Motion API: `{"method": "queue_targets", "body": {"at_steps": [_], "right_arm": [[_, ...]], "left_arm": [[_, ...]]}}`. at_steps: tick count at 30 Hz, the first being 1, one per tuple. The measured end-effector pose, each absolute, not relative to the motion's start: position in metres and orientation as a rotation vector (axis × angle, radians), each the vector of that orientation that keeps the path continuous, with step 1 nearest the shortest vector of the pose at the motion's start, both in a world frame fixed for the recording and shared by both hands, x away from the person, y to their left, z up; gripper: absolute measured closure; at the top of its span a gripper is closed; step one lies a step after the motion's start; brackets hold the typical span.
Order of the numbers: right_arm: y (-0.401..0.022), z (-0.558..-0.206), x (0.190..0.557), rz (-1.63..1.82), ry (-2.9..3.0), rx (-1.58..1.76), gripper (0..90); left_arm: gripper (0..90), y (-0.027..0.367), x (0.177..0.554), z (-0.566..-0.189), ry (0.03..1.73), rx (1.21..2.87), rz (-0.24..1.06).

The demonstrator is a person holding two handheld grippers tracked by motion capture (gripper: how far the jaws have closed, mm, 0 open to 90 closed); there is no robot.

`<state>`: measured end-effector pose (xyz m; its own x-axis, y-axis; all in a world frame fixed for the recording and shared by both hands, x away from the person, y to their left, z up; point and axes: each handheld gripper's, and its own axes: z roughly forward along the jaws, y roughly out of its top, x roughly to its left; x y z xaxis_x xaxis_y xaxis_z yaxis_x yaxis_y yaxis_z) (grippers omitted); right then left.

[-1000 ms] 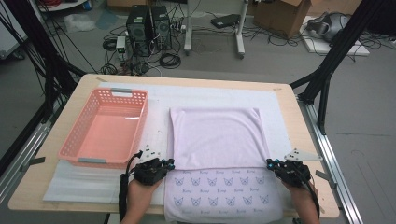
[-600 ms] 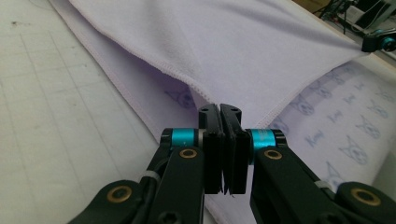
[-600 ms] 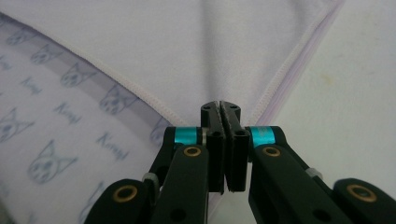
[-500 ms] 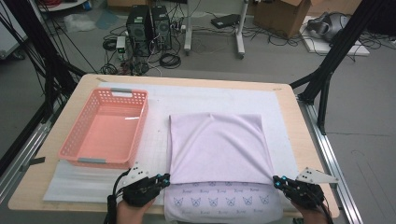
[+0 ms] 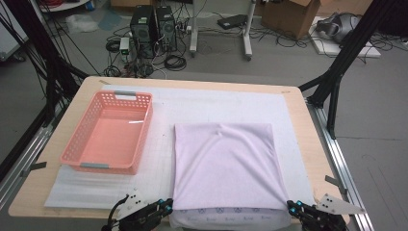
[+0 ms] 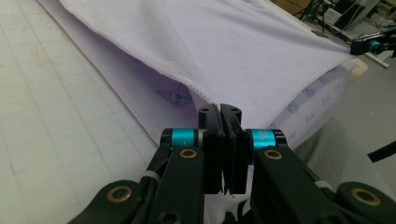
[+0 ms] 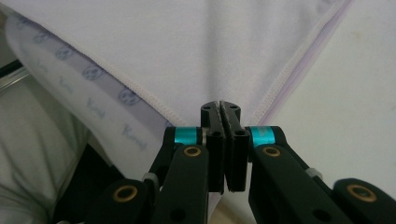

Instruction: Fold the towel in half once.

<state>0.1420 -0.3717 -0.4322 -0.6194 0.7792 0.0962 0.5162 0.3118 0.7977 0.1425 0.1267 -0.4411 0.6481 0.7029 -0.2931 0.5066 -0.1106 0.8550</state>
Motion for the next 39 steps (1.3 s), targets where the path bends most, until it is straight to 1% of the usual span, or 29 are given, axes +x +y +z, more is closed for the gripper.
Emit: {"method": "queue_targets", "body": {"at_steps": [4, 5, 6, 8, 9, 12, 16, 20, 23, 25, 26, 28, 29, 30, 31, 39], "right_arm": [[-0.371, -0.436, 0.134, 1.204, 2.297, 1.169, 89.3], [-0.371, -0.437, 0.134, 1.197, 2.304, 1.169, 88.4], [-0.371, -0.438, 0.134, 1.195, 2.3, 1.176, 87.0], [-0.373, -0.436, 0.138, 1.208, 2.274, 1.194, 73.4], [-0.374, -0.434, 0.142, 1.228, 2.247, 1.216, 69.5], [-0.377, -0.426, 0.156, 1.259, 2.176, 1.223, 68.2], [-0.37, -0.426, 0.188, 1.204, 2.146, 1.245, 70.1], [-0.358, -0.434, 0.219, 1.131, 2.159, 1.273, 69.1], [-0.352, -0.441, 0.234, 1.088, 2.174, 1.293, 67.6], [-0.349, -0.445, 0.241, 1.065, 2.192, 1.301, 68.8], [-0.347, -0.446, 0.242, 1.054, 2.195, 1.293, 71.9], [-0.346, -0.447, 0.243, 1.041, 2.209, 1.277, 83.7], [-0.345, -0.447, 0.243, 1.046, 2.213, 1.277, 87.1], [-0.345, -0.447, 0.243, 1.045, 2.215, 1.272, 88.2], [-0.345, -0.447, 0.243, 1.046, 2.215, 1.277, 88.8], [-0.357, -0.432, 0.221, 1.135, 2.204, 1.242, 89.4]], "left_arm": [[86.6, 0.127, 0.134, -0.446, 0.978, 1.776, 0.207], [84.6, 0.127, 0.135, -0.447, 0.976, 1.773, 0.207], [77.3, 0.126, 0.137, -0.447, 0.981, 1.763, 0.198], [58.9, 0.126, 0.146, -0.445, 0.996, 1.738, 0.203], [53.5, 0.127, 0.151, -0.444, 0.996, 1.72, 0.212], [51.6, 0.127, 0.171, -0.438, 0.996, 1.696, 0.245], [54.2, 0.121, 0.207, -0.438, 1.03, 1.71, 0.242], [55.4, 0.111, 0.238, -0.446, 1.071, 1.758, 0.232], [54.9, 0.105, 0.252, -0.451, 1.104, 1.789, 0.225], [55.2, 0.099, 0.256, -0.453, 1.114, 1.821, 0.222], [56.6, 0.096, 0.255, -0.454, 1.108, 1.843, 0.244], [65.9, 0.092, 0.253, -0.453, 1.116, 1.869, 0.298], [76.1, 0.089, 0.252, -0.453, 1.113, 1.893, 0.324], [83.9, 0.087, 0.252, -0.453, 1.111, 1.908, 0.35], [87.2, 0.086, 0.251, -0.452, 1.106, 1.917, 0.359], [88.6, 0.108, 0.229, -0.444, 1.09, 1.831, 0.281]]}}
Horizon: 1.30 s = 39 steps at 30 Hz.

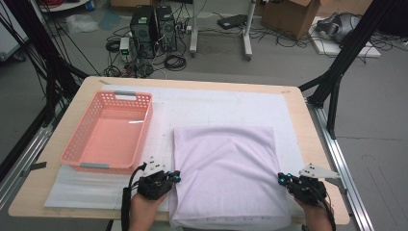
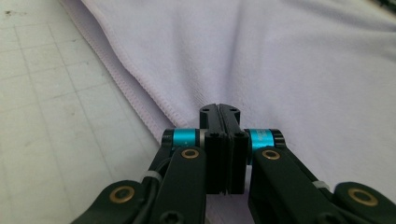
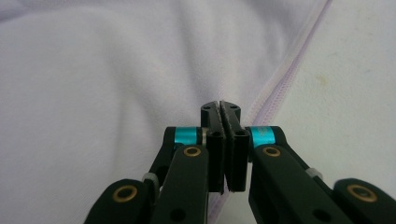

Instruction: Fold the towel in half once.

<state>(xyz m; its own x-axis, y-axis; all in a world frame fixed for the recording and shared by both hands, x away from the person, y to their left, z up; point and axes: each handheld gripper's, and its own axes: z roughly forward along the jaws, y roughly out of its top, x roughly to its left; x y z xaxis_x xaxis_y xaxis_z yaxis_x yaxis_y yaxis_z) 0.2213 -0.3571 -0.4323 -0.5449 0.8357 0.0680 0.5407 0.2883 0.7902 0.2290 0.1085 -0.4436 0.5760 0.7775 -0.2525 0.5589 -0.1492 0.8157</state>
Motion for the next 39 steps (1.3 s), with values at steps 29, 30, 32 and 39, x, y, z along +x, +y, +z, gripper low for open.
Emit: {"method": "queue_targets", "body": {"at_steps": [29, 30, 32, 39], "right_arm": [[-0.364, -0.419, 0.248, 1.183, 2.171, 1.202, 74.3], [-0.362, -0.42, 0.256, 1.177, 2.177, 1.197, 74.5], [-0.357, -0.423, 0.271, 1.164, 2.188, 1.204, 74.8], [-0.341, -0.436, 0.325, 1.097, 2.204, 1.231, 78.9]], "left_arm": [[61.5, 0.106, 0.28, -0.432, 1.033, 1.809, 0.229], [61.5, 0.105, 0.287, -0.433, 1.04, 1.813, 0.228], [61.4, 0.103, 0.298, -0.436, 1.073, 1.813, 0.243], [63.2, 0.098, 0.328, -0.443, 1.139, 1.836, 0.303]]}}
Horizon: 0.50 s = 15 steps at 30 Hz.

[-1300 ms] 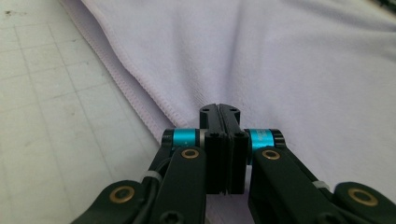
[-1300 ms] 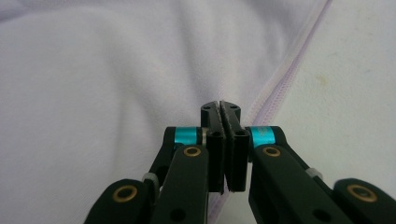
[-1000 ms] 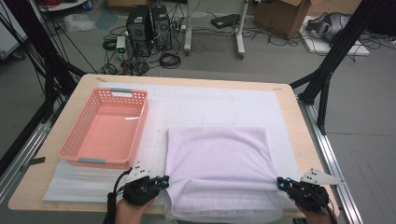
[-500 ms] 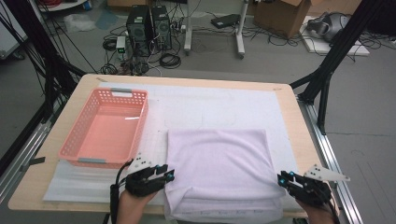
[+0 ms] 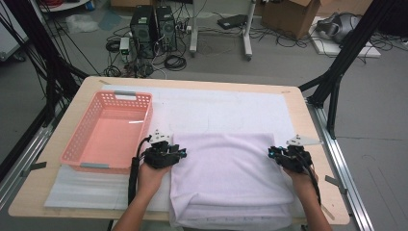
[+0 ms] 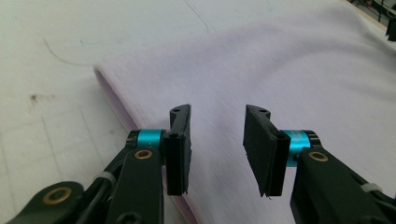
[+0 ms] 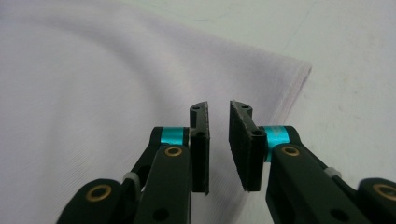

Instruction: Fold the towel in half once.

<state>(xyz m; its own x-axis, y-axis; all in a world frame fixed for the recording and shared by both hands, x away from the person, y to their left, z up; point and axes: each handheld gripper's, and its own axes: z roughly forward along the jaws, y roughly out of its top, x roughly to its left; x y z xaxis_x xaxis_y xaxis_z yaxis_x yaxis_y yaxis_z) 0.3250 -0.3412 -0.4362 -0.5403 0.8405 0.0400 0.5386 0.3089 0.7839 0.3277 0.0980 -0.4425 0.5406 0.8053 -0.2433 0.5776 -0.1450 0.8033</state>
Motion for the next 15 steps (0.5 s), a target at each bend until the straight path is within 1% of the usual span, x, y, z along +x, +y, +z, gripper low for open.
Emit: {"method": "queue_targets", "body": {"at_steps": [4, 6, 8, 10, 11, 12, 15], "right_arm": [[-0.335, -0.447, 0.352, 1.098, 2.184, 1.283, 79.5], [-0.334, -0.45, 0.361, 1.077, 2.168, 1.306, 82.2], [-0.337, -0.449, 0.363, 0.992, 2.124, 1.319, 85.1], [-0.342, -0.449, 0.363, 0.993, 2.1, 1.361, 85.4], [-0.343, -0.448, 0.363, 0.966, 2.092, 1.361, 85.4], [-0.345, -0.446, 0.362, 0.943, 2.084, 1.355, 82.4], [-0.35, -0.443, 0.361, 1.014, 2.082, 1.375, 66.5]], "left_arm": [[63.3, 0.098, 0.34, -0.446, 1.179, 1.851, 0.303], [63.1, 0.097, 0.344, -0.446, 1.186, 1.861, 0.322], [62.5, 0.097, 0.348, -0.446, 1.195, 1.866, 0.358], [59.5, 0.097, 0.351, -0.446, 1.215, 1.86, 0.378], [56.9, 0.097, 0.352, -0.445, 1.22, 1.842, 0.408], [53.4, 0.097, 0.353, -0.445, 1.221, 1.837, 0.425], [50.8, 0.098, 0.356, -0.449, 1.26, 1.832, 0.444]]}}
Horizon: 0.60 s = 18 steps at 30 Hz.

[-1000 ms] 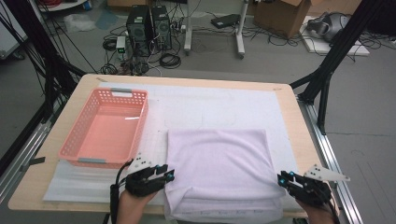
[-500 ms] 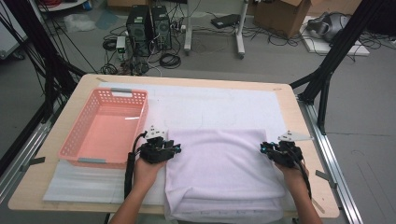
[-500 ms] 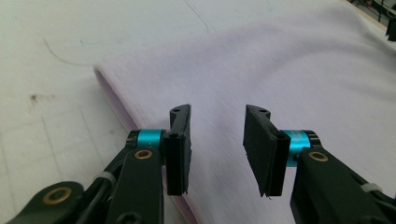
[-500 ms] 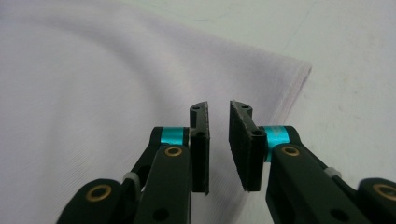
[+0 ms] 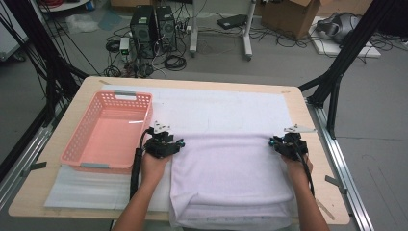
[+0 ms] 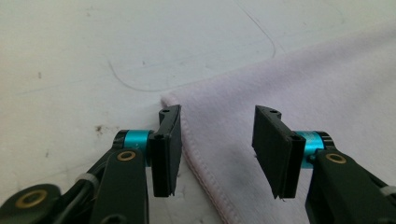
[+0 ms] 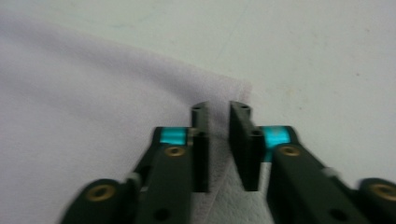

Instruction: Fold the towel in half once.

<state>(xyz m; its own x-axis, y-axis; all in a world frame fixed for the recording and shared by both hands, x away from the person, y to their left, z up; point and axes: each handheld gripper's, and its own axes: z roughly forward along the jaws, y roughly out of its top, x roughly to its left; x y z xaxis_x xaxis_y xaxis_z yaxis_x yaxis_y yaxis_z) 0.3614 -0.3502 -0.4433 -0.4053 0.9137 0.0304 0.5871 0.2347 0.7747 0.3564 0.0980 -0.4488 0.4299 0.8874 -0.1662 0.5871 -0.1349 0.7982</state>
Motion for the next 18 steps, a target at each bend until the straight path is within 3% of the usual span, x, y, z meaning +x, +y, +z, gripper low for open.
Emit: {"method": "queue_targets", "body": {"at_steps": [3, 6, 8, 11, 12, 13, 18], "right_arm": [[-0.351, -0.444, 0.365, 1.013, 2.085, 1.394, 53.9], [-0.348, -0.449, 0.371, 1.011, 2.119, 1.409, 52.1], [-0.346, -0.448, 0.372, 1.017, 2.134, 1.398, 57.4], [-0.345, -0.448, 0.372, 1.037, 2.159, 1.384, 69.7], [-0.345, -0.448, 0.372, 1.048, 2.166, 1.386, 77.0], [-0.345, -0.448, 0.371, 1.075, 2.191, 1.379, 81.9], [-0.348, -0.447, 0.371, 1.103, 2.218, 1.369, 85.4]], "left_arm": [[49.3, 0.099, 0.36, -0.452, 1.289, 1.821, 0.448], [49.3, 0.096, 0.36, -0.452, 1.28, 1.839, 0.466], [52.2, 0.094, 0.359, -0.452, 1.283, 1.848, 0.491], [63.7, 0.094, 0.359, -0.452, 1.298, 1.838, 0.499], [70.5, 0.095, 0.359, -0.453, 1.276, 1.835, 0.442], [84.9, 0.093, 0.358, -0.452, 1.261, 1.852, 0.455], [86.1, 0.096, 0.359, -0.452, 1.278, 1.822, 0.408]]}}
